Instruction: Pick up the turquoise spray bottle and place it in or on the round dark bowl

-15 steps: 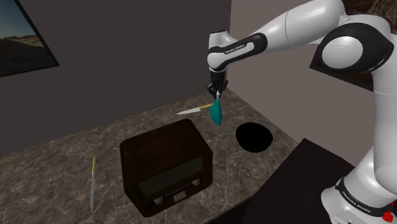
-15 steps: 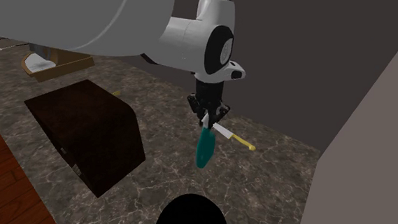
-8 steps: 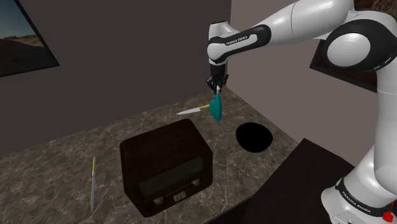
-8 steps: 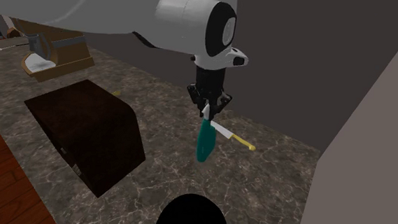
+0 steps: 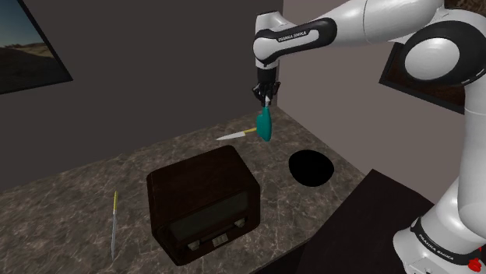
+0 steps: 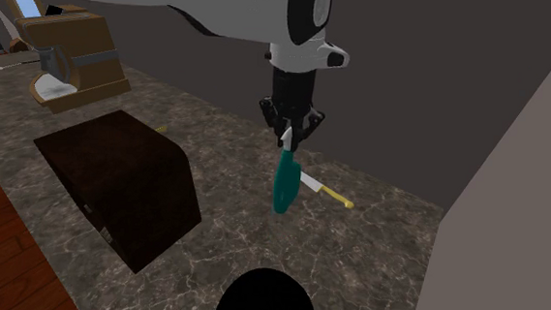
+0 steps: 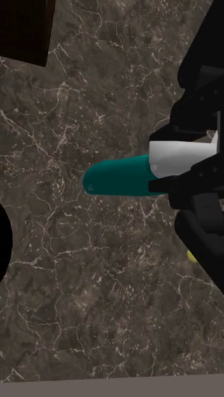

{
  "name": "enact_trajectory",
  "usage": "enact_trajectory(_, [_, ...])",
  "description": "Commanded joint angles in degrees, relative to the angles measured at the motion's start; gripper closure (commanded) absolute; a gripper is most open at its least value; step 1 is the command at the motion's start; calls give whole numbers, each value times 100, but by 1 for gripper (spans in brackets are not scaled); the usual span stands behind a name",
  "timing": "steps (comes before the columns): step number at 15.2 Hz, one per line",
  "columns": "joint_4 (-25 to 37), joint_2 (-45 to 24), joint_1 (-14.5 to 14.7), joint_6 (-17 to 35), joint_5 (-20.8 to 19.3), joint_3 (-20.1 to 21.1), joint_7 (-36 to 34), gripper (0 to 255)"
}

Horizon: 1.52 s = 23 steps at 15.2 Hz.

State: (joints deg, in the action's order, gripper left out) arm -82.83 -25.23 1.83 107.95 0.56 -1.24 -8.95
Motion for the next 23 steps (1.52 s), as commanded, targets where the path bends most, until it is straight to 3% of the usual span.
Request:
enact_trajectory(1, [113, 20, -2, -135, -1, -1, 1, 255])
enact_trajectory(5, [335, 44, -2, -380, -1, -2, 0, 255])
enact_trajectory(13, [-1852, 1972, -116, -121, -35, -87, 202, 255])
enact_trajectory(23, [-3613, 4116, -281, -500, -164, -257, 493, 255])
